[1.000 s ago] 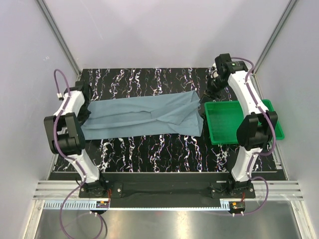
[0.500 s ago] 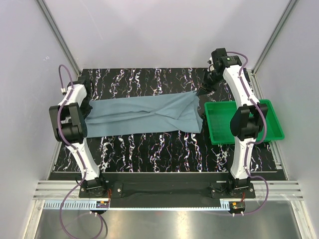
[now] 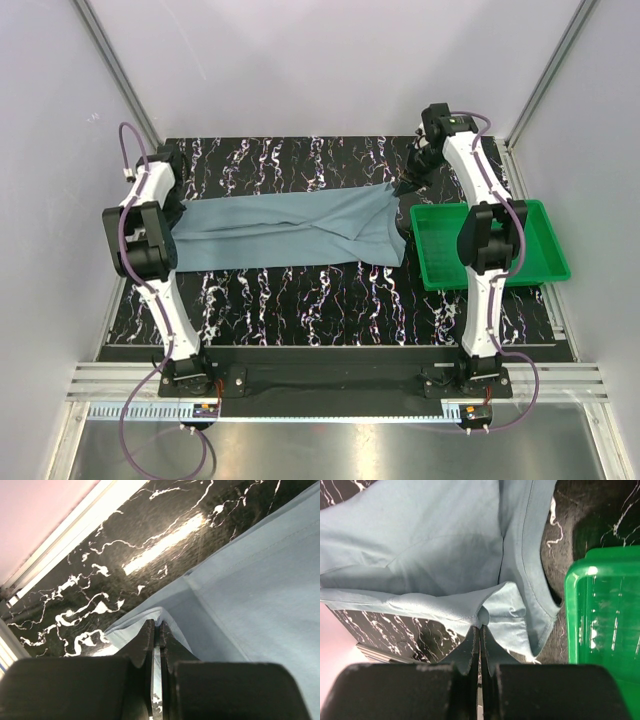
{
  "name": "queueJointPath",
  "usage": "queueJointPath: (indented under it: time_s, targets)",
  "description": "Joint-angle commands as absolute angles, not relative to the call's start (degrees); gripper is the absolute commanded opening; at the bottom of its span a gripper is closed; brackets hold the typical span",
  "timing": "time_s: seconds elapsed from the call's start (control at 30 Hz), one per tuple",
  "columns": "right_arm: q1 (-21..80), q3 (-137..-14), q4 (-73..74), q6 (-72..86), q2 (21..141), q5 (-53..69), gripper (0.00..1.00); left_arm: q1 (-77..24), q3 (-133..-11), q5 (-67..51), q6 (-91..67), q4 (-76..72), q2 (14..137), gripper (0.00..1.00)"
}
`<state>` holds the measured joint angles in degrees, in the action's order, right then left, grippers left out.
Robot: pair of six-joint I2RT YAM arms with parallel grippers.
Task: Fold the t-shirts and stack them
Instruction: Fold the tshirt
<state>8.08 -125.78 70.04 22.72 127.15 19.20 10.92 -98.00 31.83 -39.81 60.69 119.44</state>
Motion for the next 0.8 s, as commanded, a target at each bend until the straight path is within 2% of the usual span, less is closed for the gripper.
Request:
queueJointPath:
  time_s: [0.0,0.43,0.57,0.77]
  targets:
    - [7.3,-129.8,69.3,22.6,128.6,19.8,0.00,10.8,-100.9,33.0,-38.9,61.0,121.0,0.00]
    - [6.5,-131.1,68.6,22.9,131.7,19.8,0.00,10.8,-105.0,33.0,-38.3,61.0,124.5,0.00]
    - [6.3,-132.4,68.3,23.1,132.8,20.5,0.00,10.8,-105.9,33.0,-38.7,61.6,126.0,0.09]
    - [6.3,-132.8,66.0,23.8,134.7,22.0,0.00,11.0,-105.9,33.8,-39.2,60.9,126.3,0.11]
